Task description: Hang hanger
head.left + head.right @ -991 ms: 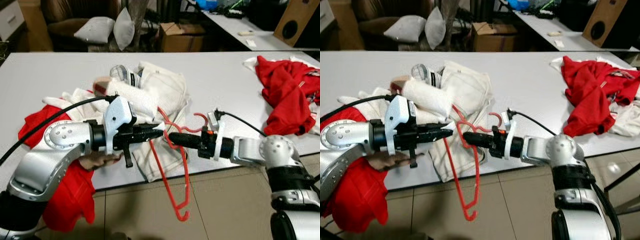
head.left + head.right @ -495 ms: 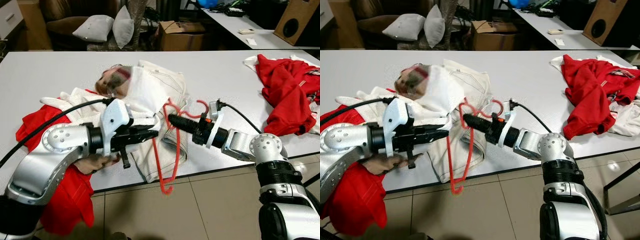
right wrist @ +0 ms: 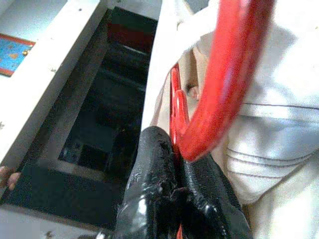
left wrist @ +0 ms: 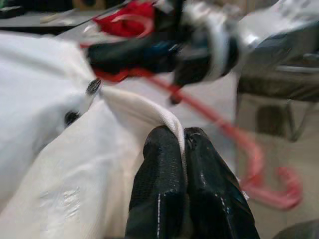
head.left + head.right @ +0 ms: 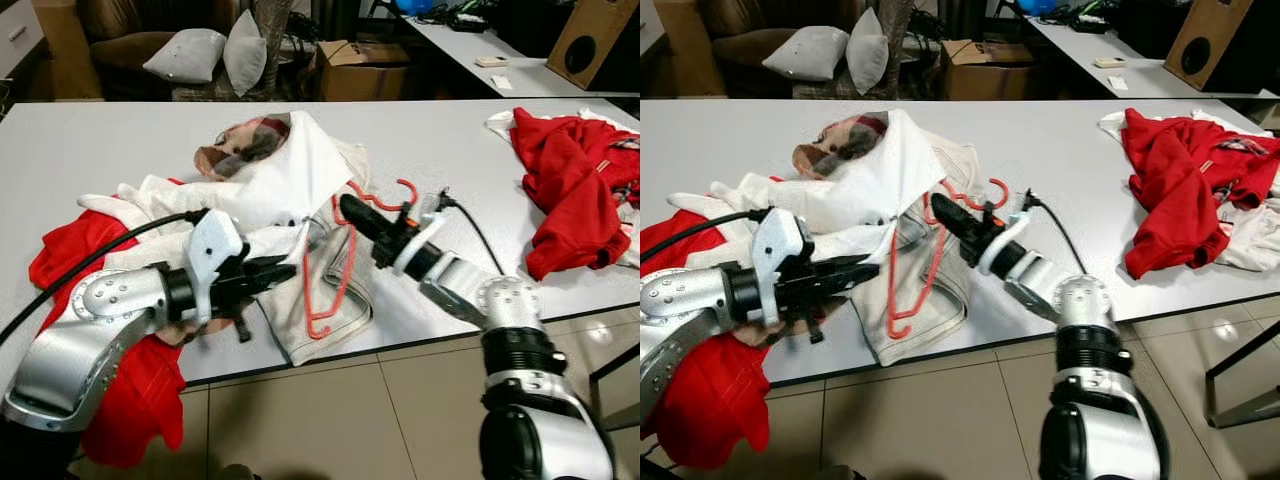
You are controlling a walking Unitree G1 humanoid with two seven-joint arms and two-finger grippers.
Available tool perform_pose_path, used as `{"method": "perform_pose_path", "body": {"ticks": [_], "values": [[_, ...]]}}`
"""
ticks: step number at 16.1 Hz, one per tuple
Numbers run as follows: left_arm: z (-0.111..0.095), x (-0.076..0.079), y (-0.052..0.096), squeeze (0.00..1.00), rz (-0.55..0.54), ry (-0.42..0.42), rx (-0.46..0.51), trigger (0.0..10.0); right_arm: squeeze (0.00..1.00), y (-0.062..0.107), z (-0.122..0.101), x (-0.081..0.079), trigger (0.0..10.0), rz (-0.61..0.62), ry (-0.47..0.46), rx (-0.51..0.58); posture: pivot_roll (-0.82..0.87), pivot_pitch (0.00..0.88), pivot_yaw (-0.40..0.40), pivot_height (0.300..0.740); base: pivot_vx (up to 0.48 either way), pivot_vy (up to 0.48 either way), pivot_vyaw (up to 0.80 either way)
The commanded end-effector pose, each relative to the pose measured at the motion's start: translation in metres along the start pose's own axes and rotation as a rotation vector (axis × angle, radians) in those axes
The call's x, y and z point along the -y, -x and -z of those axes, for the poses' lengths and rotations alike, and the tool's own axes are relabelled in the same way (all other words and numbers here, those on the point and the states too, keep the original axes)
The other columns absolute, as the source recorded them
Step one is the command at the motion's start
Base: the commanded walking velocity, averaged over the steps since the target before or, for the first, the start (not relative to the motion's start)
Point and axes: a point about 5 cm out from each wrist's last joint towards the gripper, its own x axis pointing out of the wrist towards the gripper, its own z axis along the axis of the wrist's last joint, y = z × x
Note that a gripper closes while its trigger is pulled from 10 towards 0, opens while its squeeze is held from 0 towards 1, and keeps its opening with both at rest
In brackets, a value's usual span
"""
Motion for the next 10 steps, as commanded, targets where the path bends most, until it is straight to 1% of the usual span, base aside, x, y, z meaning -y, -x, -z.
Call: {"method": "perform_pose_path", "body": {"ticks": [1,2,3,4,5,7,8,9,10], "values": [[-0.006,0.009,-0.003,0.00,0.079,0.057,0.024,0.0,0.00,-0.004,-0.012,-0.003,10.0,0.023,0.010,0.084,0.11,0.029,-0.079,0.740,0.000,0.000,0.00],[-0.006,0.015,-0.009,0.00,0.123,0.124,0.053,0.0,0.00,-0.008,-0.014,0.000,10.0,0.053,-0.012,0.122,0.11,0.030,-0.078,0.740,0.000,0.000,0.00],[-0.006,0.017,-0.014,0.00,0.129,0.172,0.080,0.0,0.00,-0.010,-0.015,0.001,10.0,0.063,-0.031,0.140,0.11,0.031,-0.078,0.740,0.000,0.000,0.00],[-0.005,0.018,-0.022,0.00,0.130,0.209,0.097,0.0,0.00,-0.013,-0.016,0.001,10.0,0.064,-0.056,0.164,0.11,0.032,-0.076,0.740,0.000,0.000,0.00],[-0.004,0.020,-0.033,0.00,0.133,0.236,0.107,0.0,0.00,-0.017,-0.016,-0.003,10.0,0.055,-0.075,0.182,0.11,0.031,-0.070,0.740,0.000,0.000,0.00],[0.002,0.018,-0.041,0.00,0.097,0.216,0.083,0.0,0.00,-0.020,-0.014,-0.008,10.0,0.032,-0.086,0.168,0.11,0.032,-0.067,0.740,0.000,0.000,0.00],[0.000,0.015,-0.044,0.00,0.073,0.229,0.102,0.0,0.00,-0.020,-0.013,-0.008,10.0,0.027,-0.100,0.162,0.10,0.033,-0.067,0.740,0.000,0.000,0.00],[-0.008,0.011,-0.049,0.00,0.052,0.257,0.154,0.0,0.00,-0.021,-0.010,-0.007,10.0,0.041,-0.089,0.133,0.10,0.035,-0.067,0.740,0.000,0.000,0.00],[-0.026,0.006,-0.056,0.00,0.041,0.313,0.265,0.0,0.00,-0.023,-0.003,-0.002,10.0,0.081,-0.056,0.092,0.10,0.035,-0.067,0.740,0.000,0.000,0.00]]}}
